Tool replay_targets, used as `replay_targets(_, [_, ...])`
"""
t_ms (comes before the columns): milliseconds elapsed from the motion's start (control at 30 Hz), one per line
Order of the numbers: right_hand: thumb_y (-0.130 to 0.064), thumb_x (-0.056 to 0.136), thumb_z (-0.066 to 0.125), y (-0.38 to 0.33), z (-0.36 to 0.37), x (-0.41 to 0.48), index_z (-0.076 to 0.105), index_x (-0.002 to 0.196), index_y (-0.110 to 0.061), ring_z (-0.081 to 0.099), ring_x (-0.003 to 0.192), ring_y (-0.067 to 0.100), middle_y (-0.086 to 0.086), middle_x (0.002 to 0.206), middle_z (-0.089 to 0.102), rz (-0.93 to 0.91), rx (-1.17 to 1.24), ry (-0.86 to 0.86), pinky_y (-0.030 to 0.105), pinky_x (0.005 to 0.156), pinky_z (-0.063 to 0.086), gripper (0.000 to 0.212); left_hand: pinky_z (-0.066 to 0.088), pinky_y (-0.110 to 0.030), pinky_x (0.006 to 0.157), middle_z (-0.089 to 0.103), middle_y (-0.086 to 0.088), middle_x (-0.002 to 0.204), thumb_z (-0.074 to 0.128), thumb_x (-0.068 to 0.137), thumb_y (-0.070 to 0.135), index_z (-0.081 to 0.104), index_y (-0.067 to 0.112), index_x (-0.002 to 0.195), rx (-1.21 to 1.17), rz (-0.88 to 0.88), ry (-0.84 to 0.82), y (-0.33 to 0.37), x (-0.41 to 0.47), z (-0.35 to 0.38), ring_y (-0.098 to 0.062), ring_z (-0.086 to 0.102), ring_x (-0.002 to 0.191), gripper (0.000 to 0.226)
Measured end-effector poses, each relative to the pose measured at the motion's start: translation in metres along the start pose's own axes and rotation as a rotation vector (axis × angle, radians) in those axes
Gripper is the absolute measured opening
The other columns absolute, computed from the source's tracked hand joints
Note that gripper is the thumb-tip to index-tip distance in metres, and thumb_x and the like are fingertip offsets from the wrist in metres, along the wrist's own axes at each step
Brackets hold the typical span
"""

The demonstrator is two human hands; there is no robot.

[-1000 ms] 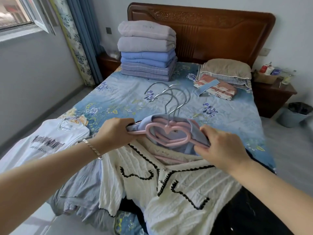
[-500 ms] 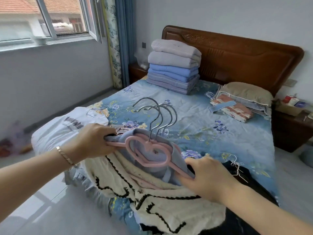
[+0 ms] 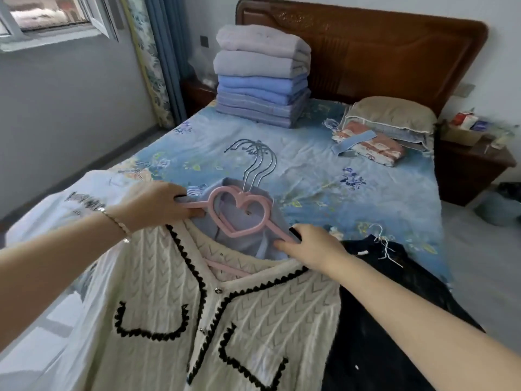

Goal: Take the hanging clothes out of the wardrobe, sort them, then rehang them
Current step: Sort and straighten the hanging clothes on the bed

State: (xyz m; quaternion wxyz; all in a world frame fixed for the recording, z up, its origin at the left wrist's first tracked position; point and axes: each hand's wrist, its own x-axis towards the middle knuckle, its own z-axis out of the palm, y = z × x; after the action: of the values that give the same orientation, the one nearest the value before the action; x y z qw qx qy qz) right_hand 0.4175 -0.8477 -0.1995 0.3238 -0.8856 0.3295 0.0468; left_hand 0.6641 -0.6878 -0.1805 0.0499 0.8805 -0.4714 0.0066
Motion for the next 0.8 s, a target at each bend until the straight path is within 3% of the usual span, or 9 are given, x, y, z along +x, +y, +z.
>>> replay_targets(100, [-0.053, 0.084, 0.055, 0.030, 0.033, 0.062, 0.054, 0.081, -0.022, 0.054, 0.105, 0.029, 0.011, 0.099, 0.061, 0.092, -0.168, 0.057, 0.034, 0.077, 0.041, 0.032, 0.037, -0.030, 0.065, 0.050, 0.003, 0.063, 0.041, 0.060, 0.081, 0.053, 0.020, 0.063, 0.033, 0.023, -0.052, -0.004, 0.047, 0.069, -0.022, 0.046, 0.069, 0.062])
replay_targets(167, [-0.052, 0.074, 0.069, 0.048, 0.050, 0.104, 0.067, 0.078, -0.018, 0.058, 0.097, 0.031, 0.010, 0.089, 0.068, 0.035, -0.417, 0.173, 0.037, 0.076, 0.046, 0.034, 0.043, -0.034, 0.072, 0.057, -0.008, 0.065, 0.062, 0.065, 0.068, 0.063, 0.014, 0.066, 0.087, 0.124, -0.053, -0.009, 0.079, 0.117, -0.027, 0.054, 0.077, 0.054])
replay_targets(233, [-0.046, 0.070, 0.076, 0.065, 0.069, 0.138, 0.069, 0.078, -0.015, 0.065, 0.082, 0.029, 0.007, 0.083, 0.067, 0.059, -0.542, 0.179, 0.034, 0.066, 0.050, 0.033, 0.051, -0.034, 0.060, 0.056, -0.008, 0.050, 0.088, 0.051, 0.043, 0.061, 0.010, 0.057, 0.171, 0.215, -0.102, -0.011, 0.101, 0.161, -0.030, 0.060, 0.065, 0.043])
replay_targets(300, [-0.031, 0.093, 0.052, 0.091, 0.095, 0.180, 0.057, 0.112, -0.012, 0.062, 0.101, 0.029, 0.008, 0.114, 0.057, 0.147, -0.510, 0.072, 0.033, 0.078, 0.047, 0.027, 0.049, -0.029, 0.048, 0.055, -0.004, 0.044, 0.095, 0.038, 0.027, 0.061, 0.011, 0.057, 0.223, 0.225, -0.145, -0.012, 0.134, 0.213, -0.028, 0.060, 0.053, 0.042])
replay_targets(400, [-0.017, 0.098, 0.039, 0.130, 0.130, 0.229, 0.047, 0.124, -0.012, 0.059, 0.108, 0.030, 0.009, 0.125, 0.049, 0.289, -0.479, 0.016, 0.033, 0.083, 0.047, 0.028, 0.049, -0.029, 0.059, 0.070, -0.002, 0.084, 0.067, 0.085, 0.031, 0.061, 0.017, 0.096, 0.262, 0.132, -0.277, 0.004, 0.174, 0.271, -0.027, 0.067, 0.080, 0.019])
replay_targets(467, [-0.016, 0.098, 0.040, 0.155, 0.141, 0.256, 0.047, 0.125, -0.013, 0.059, 0.108, 0.030, 0.011, 0.127, 0.048, 0.354, -0.456, -0.003, 0.034, 0.084, 0.047, 0.029, 0.046, -0.029, 0.067, 0.064, 0.001, 0.107, 0.043, 0.098, 0.028, 0.050, 0.021, 0.114, 0.329, 0.123, -0.313, 0.016, 0.202, 0.308, -0.022, 0.066, 0.097, 0.019])
replay_targets(633, [-0.026, 0.100, 0.039, 0.208, 0.158, 0.307, 0.051, 0.121, -0.011, 0.056, 0.106, 0.031, 0.011, 0.125, 0.044, 0.439, -0.233, 0.016, 0.035, 0.077, 0.041, 0.028, 0.049, -0.037, 0.077, 0.052, -0.009, 0.124, 0.042, 0.099, 0.024, 0.044, 0.011, 0.124, 0.197, 0.044, -0.402, 0.033, 0.252, 0.374, -0.031, 0.061, 0.103, 0.028])
replay_targets(733, [-0.021, 0.100, 0.036, 0.233, 0.173, 0.314, 0.058, 0.107, -0.003, 0.054, 0.098, 0.032, 0.015, 0.117, 0.046, 0.443, -0.010, 0.034, 0.030, 0.071, 0.031, 0.030, 0.045, -0.041, 0.070, 0.025, -0.016, 0.146, 0.044, 0.090, -0.002, 0.037, 0.005, 0.134, -0.026, -0.089, -0.438, 0.043, 0.249, 0.397, -0.039, 0.057, 0.106, 0.045])
replay_targets(800, [-0.018, 0.099, 0.036, 0.246, 0.180, 0.300, 0.060, 0.094, -0.003, 0.054, 0.099, 0.030, 0.013, 0.117, 0.046, 0.417, 0.075, -0.018, 0.033, 0.077, 0.038, 0.028, 0.044, -0.042, 0.072, 0.010, -0.015, 0.153, 0.042, 0.087, -0.007, 0.033, 0.007, 0.139, -0.104, -0.120, -0.471, 0.059, 0.238, 0.404, -0.039, 0.051, 0.117, 0.055])
